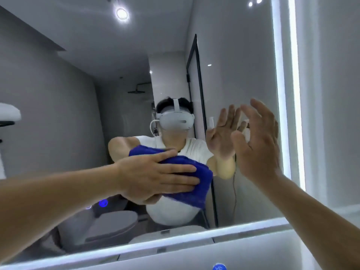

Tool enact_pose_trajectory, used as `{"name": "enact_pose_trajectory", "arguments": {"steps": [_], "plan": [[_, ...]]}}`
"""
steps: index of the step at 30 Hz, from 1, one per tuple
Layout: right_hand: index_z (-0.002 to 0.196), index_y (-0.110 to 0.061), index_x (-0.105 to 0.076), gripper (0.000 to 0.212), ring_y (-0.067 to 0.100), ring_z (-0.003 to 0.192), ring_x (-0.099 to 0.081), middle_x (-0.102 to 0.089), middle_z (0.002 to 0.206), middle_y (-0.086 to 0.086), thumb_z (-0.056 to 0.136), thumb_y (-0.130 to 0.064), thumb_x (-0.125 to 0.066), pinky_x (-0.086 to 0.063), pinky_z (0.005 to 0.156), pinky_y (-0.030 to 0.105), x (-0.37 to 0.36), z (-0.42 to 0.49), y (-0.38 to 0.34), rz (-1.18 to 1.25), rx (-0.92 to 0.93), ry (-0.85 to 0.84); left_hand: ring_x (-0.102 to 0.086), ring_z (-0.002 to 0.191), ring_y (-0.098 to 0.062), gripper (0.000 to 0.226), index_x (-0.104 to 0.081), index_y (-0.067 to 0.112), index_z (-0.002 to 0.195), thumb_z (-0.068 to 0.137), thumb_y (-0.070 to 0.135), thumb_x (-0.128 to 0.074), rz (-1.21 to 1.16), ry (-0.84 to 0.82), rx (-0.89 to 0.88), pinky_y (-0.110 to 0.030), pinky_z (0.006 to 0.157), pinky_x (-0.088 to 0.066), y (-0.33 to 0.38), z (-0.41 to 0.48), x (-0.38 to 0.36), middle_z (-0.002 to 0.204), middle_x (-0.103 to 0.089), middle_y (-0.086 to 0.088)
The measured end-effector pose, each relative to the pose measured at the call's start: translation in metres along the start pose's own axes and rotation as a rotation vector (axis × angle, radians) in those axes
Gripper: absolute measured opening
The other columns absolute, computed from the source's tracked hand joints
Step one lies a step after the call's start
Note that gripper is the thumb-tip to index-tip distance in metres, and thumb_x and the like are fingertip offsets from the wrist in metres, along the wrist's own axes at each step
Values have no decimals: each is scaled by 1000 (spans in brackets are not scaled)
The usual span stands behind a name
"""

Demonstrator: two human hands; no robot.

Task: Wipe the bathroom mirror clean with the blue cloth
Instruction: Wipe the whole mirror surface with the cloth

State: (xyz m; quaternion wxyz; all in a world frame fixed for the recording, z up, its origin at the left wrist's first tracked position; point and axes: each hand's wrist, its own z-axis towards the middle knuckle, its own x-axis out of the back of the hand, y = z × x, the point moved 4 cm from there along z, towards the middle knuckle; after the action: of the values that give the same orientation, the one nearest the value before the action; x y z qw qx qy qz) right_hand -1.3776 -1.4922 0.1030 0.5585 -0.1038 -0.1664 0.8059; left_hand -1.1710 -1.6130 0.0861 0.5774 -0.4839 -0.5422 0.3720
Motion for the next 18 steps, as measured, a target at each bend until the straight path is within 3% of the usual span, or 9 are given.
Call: {"name": "enact_pose_trajectory", "arguments": {"steps": [4, 7, 13, 15, 18], "plan": [[127, -17, -49, 53, 12, 135, -30, -34, 149, -2, 78, -32, -38, -33, 107, 37, 6, 40, -17, 66, 3, 62, -8, 153, -21, 65, -22, 24, 156, 95, 44, -34, 87, 6, 232, -52, 121, -12, -120, -2, 36, 163, -19, 4], [133, -17, -47, 57, 10, 138, -26, -32, 150, -3, 77, -26, -42, -25, 108, 26, 10, 67, -30, 105, 3, 79, -6, 153, -21, 68, -13, 23, 157, 97, 51, -28, 140, 58, 520, -50, 121, -15, -199, -3, 61, 164, -14, 1], [139, -15, -44, 57, 10, 141, -22, -30, 152, -2, 82, -22, -43, -24, 116, 35, 17, 102, -49, 155, 103, 138, 2, 152, -16, 71, -3, 25, 157, 98, 46, -36, 7, 276, 1147, -52, 121, -9, -311, -3, 92, 166, -1, 5], [139, -16, -44, 57, 9, 141, -22, -31, 152, -3, 82, -23, -43, -24, 116, 35, 20, 107, -50, 154, 124, 151, 3, 152, -17, 72, -1, 24, 157, 98, 47, -35, -20, 295, 1259, -52, 121, -9, -329, 0, 95, 166, 1, 5], [139, -18, -44, 58, 6, 141, -21, -31, 152, -6, 81, -24, -42, -24, 116, 33, 24, 113, -50, 138, 110, 144, 2, 153, -21, 72, -2, 20, 158, 98, 45, -33, 2, 299, 1284, -53, 121, -11, -328, 5, 96, 166, -1, 1]]}}
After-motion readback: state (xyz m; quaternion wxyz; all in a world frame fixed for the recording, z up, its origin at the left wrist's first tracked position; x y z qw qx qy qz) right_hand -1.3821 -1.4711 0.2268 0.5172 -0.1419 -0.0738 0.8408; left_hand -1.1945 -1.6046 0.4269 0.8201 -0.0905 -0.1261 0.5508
